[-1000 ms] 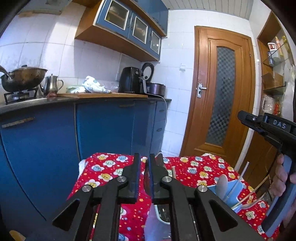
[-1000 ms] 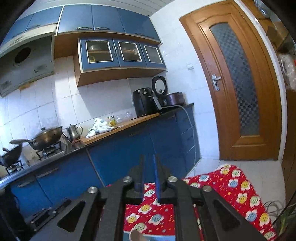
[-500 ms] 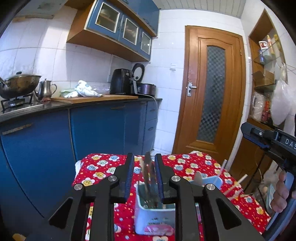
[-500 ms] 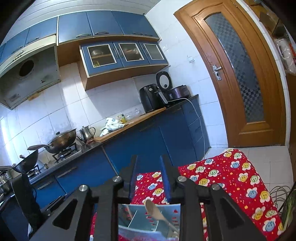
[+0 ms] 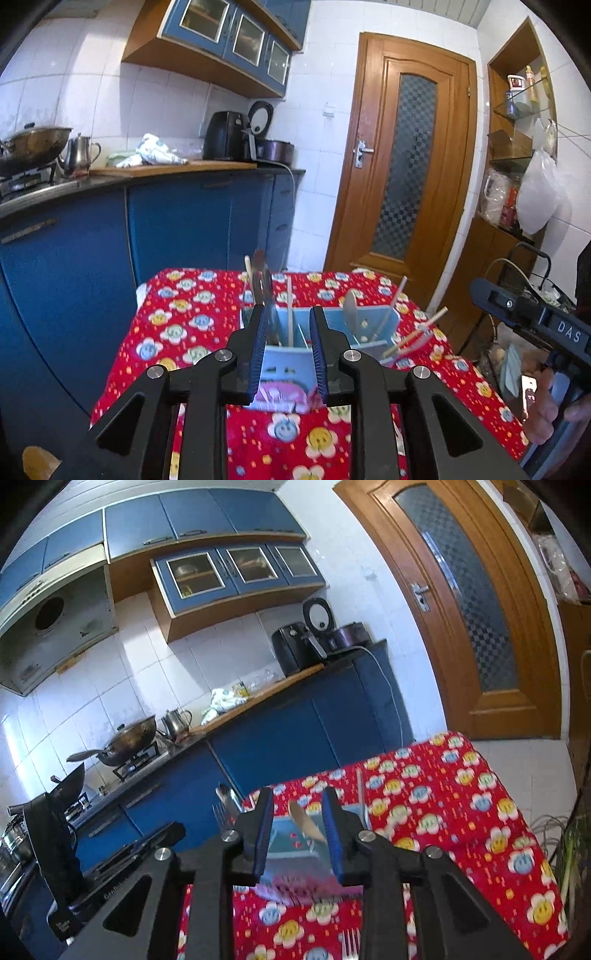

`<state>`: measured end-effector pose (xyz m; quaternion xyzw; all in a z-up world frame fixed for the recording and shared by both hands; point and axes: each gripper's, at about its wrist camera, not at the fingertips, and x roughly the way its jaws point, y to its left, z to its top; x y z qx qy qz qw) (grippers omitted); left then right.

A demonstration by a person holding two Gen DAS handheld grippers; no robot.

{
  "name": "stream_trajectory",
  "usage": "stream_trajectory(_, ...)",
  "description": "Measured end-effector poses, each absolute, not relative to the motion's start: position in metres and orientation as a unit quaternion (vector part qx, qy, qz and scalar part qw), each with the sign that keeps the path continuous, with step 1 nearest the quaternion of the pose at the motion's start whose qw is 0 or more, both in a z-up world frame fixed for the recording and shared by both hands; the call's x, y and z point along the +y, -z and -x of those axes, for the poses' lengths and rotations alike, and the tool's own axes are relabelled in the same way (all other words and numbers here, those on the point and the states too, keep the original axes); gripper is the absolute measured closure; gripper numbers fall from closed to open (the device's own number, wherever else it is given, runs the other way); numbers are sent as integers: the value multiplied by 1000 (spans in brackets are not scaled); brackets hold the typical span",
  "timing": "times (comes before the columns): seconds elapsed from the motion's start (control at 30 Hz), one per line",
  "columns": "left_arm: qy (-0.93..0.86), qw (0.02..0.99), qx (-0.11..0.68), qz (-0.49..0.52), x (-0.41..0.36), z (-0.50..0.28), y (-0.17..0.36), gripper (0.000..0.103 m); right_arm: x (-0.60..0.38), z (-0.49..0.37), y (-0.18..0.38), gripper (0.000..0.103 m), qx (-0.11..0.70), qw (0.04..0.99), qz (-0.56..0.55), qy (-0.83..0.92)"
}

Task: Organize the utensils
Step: 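Lower the fork and chopstick into the blue holder and open both tools, then move both tools back over the black spoon and metal fork on the cloth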

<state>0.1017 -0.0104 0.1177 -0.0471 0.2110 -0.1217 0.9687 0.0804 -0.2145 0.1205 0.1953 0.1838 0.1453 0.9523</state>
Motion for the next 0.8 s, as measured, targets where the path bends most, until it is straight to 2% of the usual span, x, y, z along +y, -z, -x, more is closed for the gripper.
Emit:
stream_trajectory(0.6,131,942,306,51,-21,-68,-85,80,-220,-29,-79,71,294,930,-171,-137)
stream_trajectory(0.67,131,938,317,54,-22,-66,-79,80,-221,-27,-72,64,305,924,-176,-146)
stream_trajectory(0.8,130,928,344,53,-26,-62,-66,79,-221,-22,-56,62,326,914,-186,-154)
